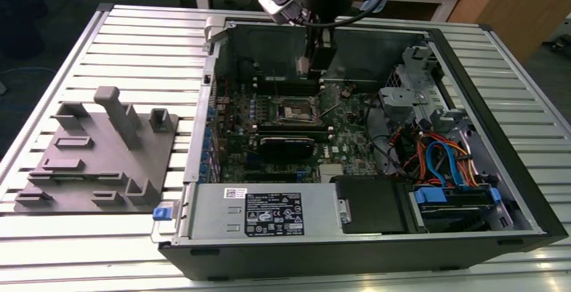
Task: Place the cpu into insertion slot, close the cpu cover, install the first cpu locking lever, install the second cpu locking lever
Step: 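Place the cpu into insertion slot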
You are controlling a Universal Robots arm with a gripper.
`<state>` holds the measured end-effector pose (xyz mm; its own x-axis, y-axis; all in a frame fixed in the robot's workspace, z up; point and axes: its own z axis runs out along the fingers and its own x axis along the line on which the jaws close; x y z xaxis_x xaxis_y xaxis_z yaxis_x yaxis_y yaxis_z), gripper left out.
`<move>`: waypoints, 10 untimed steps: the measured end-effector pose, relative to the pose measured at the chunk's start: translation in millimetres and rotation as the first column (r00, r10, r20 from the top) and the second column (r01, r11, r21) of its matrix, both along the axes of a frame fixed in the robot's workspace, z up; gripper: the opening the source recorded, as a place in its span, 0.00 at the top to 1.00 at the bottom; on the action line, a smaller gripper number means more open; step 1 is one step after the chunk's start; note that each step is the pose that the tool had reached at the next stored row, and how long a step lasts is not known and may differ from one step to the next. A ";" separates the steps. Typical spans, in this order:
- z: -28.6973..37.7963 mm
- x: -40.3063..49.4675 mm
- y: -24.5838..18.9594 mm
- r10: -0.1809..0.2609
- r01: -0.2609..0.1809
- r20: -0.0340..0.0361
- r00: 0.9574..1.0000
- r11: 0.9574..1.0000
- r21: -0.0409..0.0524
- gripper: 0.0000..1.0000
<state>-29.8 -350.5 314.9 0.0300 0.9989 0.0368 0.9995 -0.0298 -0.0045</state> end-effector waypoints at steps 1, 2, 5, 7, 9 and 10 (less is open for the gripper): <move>-0.5 0.0 0.0 -0.003 0.003 0.000 1.000 1.000 0.000 0.46; -0.9 0.0 0.0 -0.005 0.005 0.000 1.000 1.000 0.000 0.46; -1.1 0.0 0.0 -0.008 0.008 0.000 1.000 1.000 0.000 0.46; -2.2 0.0 0.0 -0.008 0.008 0.000 1.000 1.000 0.000 0.46; -2.2 0.0 0.0 -0.008 0.008 0.000 1.000 1.000 0.000 0.46; -2.3 0.0 0.0 -0.008 0.008 0.000 1.000 1.000 0.000 0.46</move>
